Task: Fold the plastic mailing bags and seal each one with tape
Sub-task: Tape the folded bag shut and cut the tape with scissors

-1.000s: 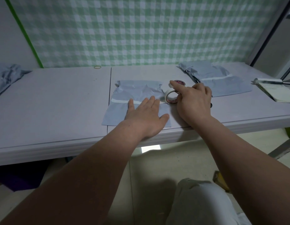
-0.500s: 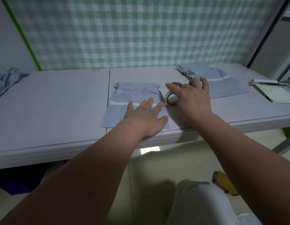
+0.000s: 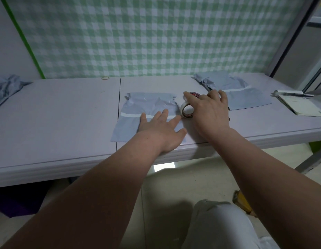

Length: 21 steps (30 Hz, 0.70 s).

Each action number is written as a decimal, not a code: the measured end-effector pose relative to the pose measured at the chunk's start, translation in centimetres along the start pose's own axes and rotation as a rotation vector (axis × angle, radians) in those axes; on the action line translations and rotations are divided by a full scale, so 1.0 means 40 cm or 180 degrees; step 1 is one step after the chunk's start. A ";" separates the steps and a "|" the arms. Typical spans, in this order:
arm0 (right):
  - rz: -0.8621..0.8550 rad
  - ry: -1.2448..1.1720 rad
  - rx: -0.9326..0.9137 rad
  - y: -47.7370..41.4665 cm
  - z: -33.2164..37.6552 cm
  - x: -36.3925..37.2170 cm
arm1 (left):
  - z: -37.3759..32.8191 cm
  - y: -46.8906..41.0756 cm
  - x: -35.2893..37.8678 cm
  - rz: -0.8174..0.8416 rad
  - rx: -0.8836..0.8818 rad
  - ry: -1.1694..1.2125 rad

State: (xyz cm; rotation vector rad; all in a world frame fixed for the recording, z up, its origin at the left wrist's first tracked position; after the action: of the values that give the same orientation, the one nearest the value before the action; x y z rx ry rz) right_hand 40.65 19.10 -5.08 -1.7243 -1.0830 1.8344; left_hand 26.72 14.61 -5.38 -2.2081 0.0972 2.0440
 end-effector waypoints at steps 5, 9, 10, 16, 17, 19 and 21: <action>0.0038 -0.0015 0.0207 0.003 0.003 0.001 | -0.001 0.001 0.004 -0.0042 -0.0018 0.0048; -0.0315 -0.0380 0.0122 0.011 0.032 -0.004 | 0.001 -0.002 0.009 -0.0125 -0.0024 0.0165; -0.0337 -0.0411 0.0021 0.014 0.041 -0.003 | 0.002 -0.004 0.009 -0.0147 0.0002 0.0203; 0.0155 -0.0388 -0.0328 0.030 0.079 -0.009 | 0.027 -0.008 -0.005 -0.0184 0.0003 0.0536; 0.0345 -0.0319 -0.0340 0.031 0.082 -0.013 | 0.032 -0.006 -0.005 -0.0184 -0.0009 0.0529; 0.0617 -0.0255 -0.0355 0.031 0.080 -0.017 | 0.041 0.000 -0.006 -0.0166 -0.0003 0.0415; 0.0648 -0.0194 -0.0378 0.029 0.080 -0.024 | 0.056 0.006 -0.006 -0.0126 -0.0030 0.0282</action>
State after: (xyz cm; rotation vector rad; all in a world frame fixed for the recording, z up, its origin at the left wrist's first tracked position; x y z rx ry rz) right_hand 37.98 16.85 -5.52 -1.9208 -1.0950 1.9919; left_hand 24.45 14.66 -5.32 -2.2875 0.0522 1.9305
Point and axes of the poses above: each hand's wrist, its own y-axis away from the middle knuckle, its own x-axis out of the palm, z = x × y, the point moved 1 cm from there along -y, towards the middle knuckle, and after that the axes turned 15 degrees about -z, right-handed, at the moved point
